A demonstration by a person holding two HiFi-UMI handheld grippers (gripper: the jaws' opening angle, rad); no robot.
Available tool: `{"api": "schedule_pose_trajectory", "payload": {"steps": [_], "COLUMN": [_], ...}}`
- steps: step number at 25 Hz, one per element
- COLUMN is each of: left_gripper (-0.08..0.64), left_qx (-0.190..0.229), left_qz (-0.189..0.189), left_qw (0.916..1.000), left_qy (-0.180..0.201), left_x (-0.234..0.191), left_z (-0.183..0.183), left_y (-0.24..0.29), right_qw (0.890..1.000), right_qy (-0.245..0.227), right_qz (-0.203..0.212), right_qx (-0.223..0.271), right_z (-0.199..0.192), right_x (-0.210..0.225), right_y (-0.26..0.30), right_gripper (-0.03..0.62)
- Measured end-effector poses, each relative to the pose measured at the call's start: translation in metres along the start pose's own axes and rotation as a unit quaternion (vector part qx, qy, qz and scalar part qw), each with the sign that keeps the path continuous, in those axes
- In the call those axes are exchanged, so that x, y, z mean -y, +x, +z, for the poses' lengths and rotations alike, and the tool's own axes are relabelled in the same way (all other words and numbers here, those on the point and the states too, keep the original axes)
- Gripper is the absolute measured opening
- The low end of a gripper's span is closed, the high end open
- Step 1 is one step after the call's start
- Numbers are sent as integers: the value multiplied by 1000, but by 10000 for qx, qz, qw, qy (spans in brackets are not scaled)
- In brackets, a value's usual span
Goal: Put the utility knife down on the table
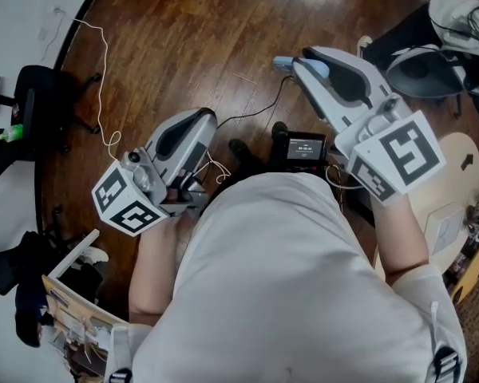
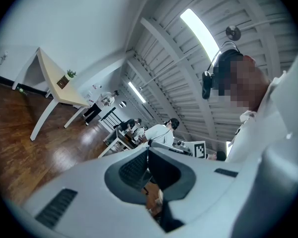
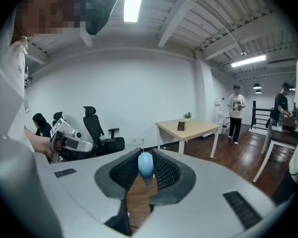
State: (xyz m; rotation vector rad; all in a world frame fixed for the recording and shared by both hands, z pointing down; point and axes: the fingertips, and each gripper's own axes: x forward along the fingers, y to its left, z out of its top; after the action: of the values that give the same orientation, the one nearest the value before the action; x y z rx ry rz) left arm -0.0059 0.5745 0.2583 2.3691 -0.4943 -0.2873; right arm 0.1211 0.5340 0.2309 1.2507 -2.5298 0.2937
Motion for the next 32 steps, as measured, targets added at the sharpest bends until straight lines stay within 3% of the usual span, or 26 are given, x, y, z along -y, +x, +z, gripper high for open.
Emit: {"api": "schedule_pose_trajectory", "payload": {"steps": [18, 25, 32], "left_gripper": [3, 3, 3], "left_qx": [176, 309, 297], "left_qz": [369, 582, 684], "left_qw": [9990, 9975, 9971], "left_qy": [169, 245, 143], "left_x": [-53, -101, -160], "left_z": [43, 75, 116], "left_y": [-4, 34, 104], "right_qw": [9987, 9974, 9958], "right_qy": [-116, -105, -79], "right_qz": [464, 677, 907], "right_qx": [169, 214, 85], "right_z": [21, 30, 47], "right_x": [14, 69, 146], "right_y": [83, 139, 200], "right_gripper": [74, 74, 74]}}
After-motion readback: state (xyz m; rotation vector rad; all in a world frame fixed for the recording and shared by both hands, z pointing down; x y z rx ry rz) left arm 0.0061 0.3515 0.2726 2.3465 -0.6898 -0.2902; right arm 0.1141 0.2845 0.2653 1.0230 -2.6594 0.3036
